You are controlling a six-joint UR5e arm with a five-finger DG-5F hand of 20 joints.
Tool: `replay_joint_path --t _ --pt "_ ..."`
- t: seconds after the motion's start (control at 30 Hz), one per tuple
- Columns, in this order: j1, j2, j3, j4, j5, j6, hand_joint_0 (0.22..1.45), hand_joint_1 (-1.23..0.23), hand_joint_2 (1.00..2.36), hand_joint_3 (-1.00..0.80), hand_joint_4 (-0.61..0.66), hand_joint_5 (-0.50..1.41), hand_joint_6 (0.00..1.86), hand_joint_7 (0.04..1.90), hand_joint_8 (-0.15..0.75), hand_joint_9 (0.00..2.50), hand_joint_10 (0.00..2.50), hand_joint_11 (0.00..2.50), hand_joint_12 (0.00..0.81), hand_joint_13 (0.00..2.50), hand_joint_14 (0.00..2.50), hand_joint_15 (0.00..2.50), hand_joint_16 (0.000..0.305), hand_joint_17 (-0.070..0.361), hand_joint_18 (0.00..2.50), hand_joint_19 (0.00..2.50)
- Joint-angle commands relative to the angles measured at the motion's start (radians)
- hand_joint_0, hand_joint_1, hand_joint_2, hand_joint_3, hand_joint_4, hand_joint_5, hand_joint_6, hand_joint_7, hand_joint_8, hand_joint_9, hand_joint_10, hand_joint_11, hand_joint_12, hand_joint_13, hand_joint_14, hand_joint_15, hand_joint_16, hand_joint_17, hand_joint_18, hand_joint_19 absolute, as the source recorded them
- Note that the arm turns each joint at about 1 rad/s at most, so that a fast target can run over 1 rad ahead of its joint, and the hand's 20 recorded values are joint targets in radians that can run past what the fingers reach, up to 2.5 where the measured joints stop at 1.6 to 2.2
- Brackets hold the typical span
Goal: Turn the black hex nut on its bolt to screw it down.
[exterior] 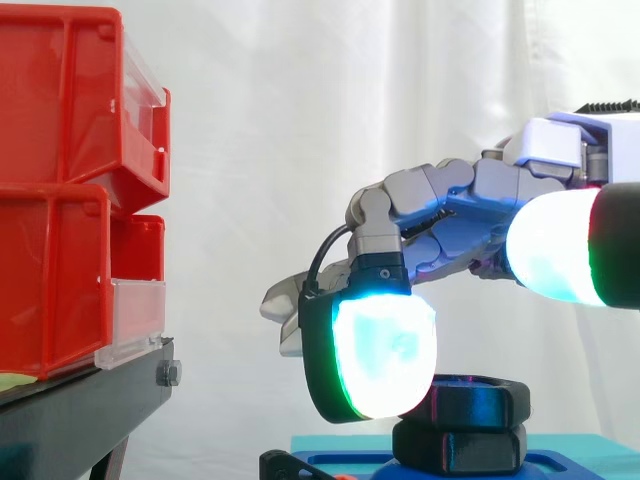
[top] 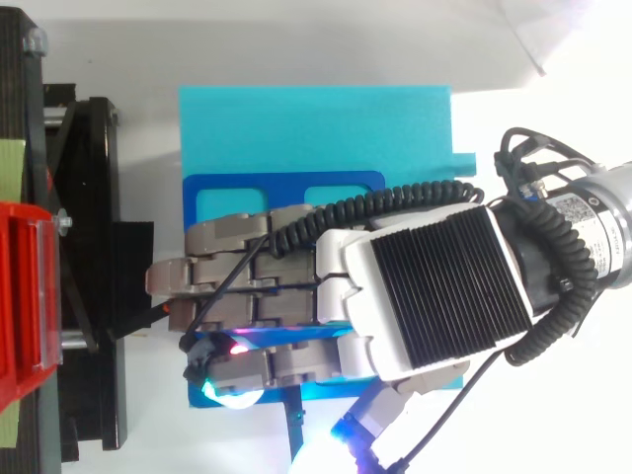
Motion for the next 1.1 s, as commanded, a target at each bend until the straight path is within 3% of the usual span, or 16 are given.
replay_joint_path --t 0.0,0.37,0.9,1.07 --pt "-0.002 0.000 -0.001 -0.006 0.000 0.000 0.50 -0.27 1.00 -0.50 0.29 -0.14 0.50 1.20 0.249 0.60 0.01 0.32 0.307 0.42 0.00 0.06 0.049 0.110 0.42 0.25" --pt "-0.013 0.000 -0.001 -0.009 -0.006 0.000 0.50 -0.27 1.00 -0.50 0.28 -0.14 0.50 1.20 0.250 0.60 0.01 0.31 0.306 0.43 0.00 0.07 0.049 0.110 0.42 0.25" --pt "-0.039 0.001 -0.001 -0.006 -0.031 0.000 0.50 -0.27 1.00 -0.50 0.29 -0.14 0.50 1.20 0.249 0.60 0.01 0.31 0.307 0.43 0.00 0.07 0.049 0.110 0.42 0.26" --pt "-0.054 0.000 -0.001 -0.009 -0.045 0.000 0.50 -0.27 1.00 -0.50 0.29 -0.14 0.50 1.20 0.250 0.60 0.01 0.30 0.308 0.43 0.00 0.07 0.049 0.110 0.42 0.25"
